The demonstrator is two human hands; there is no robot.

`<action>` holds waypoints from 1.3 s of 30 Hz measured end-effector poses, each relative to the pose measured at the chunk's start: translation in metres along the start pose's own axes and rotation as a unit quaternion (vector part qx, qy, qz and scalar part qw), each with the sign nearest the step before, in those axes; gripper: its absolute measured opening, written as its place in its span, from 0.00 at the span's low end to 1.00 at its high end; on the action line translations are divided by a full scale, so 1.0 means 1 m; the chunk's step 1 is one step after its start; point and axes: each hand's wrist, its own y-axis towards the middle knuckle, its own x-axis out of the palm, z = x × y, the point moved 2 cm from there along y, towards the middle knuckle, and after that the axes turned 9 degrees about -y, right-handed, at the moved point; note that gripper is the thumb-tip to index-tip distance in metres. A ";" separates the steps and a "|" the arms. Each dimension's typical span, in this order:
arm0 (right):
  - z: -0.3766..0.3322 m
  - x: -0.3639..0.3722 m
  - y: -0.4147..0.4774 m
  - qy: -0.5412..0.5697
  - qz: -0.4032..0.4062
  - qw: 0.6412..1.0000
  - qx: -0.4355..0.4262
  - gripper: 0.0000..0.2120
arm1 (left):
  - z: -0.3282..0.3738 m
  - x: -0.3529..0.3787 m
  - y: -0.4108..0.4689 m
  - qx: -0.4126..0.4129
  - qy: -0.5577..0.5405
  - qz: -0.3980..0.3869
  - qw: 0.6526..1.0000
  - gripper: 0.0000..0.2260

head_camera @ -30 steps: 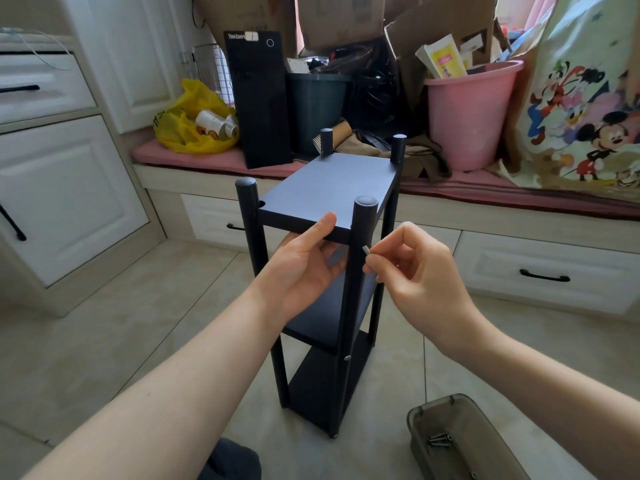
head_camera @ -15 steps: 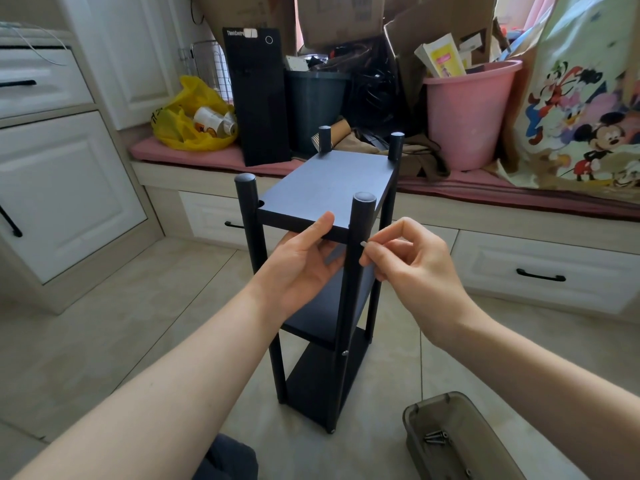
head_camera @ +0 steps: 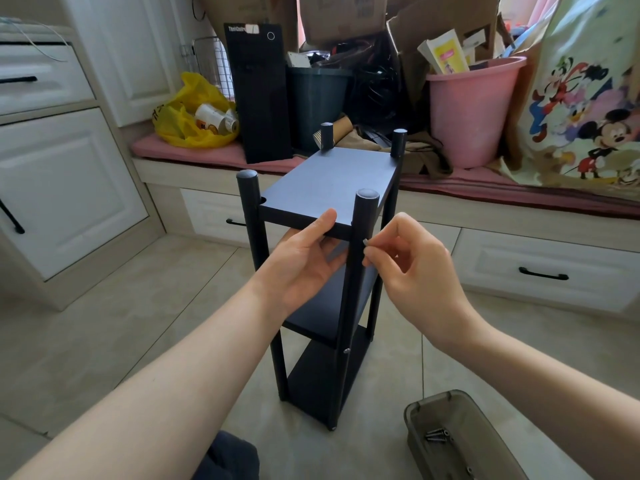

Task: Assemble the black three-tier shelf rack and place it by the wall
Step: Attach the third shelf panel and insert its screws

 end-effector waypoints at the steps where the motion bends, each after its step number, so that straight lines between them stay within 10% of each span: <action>1: 0.000 -0.001 0.001 0.015 -0.002 1.000 0.007 0.10 | 0.000 0.000 0.000 -0.001 0.001 0.000 1.000 0.23; 20: -0.003 -0.009 0.007 -0.144 0.009 0.987 -0.073 0.08 | 0.001 -0.001 0.001 -0.005 0.001 -0.018 1.000 0.20; 27: 0.000 -0.007 0.009 0.023 -0.032 0.996 0.085 0.06 | 0.001 0.000 0.002 -0.002 -0.001 -0.017 1.000 0.18; 35: -0.012 -0.015 0.008 -0.281 0.006 0.944 -0.171 0.04 | 0.001 0.001 0.001 0.005 0.006 -0.002 1.000 0.25; 39: -0.008 -0.014 0.012 -0.160 0.000 0.987 -0.007 0.04 | 0.001 0.000 0.001 0.002 0.004 0.000 1.000 0.23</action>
